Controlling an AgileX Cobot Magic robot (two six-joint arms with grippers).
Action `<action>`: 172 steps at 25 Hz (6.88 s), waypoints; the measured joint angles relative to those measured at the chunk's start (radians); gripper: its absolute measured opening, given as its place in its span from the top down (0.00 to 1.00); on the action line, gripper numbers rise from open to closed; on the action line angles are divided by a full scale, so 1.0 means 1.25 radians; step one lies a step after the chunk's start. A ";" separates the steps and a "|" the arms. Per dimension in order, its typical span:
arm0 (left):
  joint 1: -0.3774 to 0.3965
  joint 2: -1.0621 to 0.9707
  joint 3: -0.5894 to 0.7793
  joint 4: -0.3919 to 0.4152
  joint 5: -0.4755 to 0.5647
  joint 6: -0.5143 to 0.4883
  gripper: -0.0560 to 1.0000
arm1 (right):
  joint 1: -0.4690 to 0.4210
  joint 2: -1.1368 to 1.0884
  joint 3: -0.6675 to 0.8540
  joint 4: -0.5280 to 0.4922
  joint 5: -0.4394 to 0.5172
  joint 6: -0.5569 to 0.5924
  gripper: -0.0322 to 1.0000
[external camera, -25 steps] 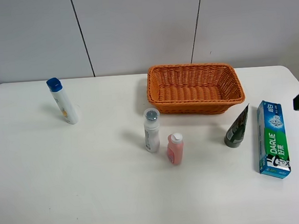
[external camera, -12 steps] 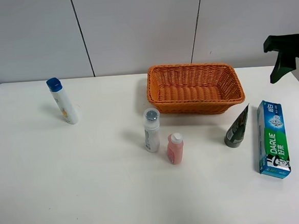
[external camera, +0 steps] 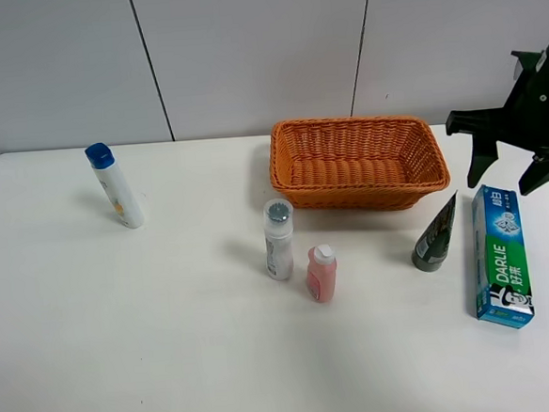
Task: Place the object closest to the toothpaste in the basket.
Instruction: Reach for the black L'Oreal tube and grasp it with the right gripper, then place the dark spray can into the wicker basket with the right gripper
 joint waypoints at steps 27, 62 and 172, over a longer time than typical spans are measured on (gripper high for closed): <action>0.000 0.000 0.000 0.000 0.000 0.000 0.06 | 0.055 0.152 0.000 0.068 -0.137 -0.001 0.39; 0.000 0.000 0.000 0.000 0.000 0.000 0.06 | 0.064 0.282 0.000 0.037 -0.112 0.020 0.39; 0.000 0.000 0.000 0.000 0.000 0.000 0.06 | 0.064 0.229 -0.155 0.038 -0.384 -0.203 0.72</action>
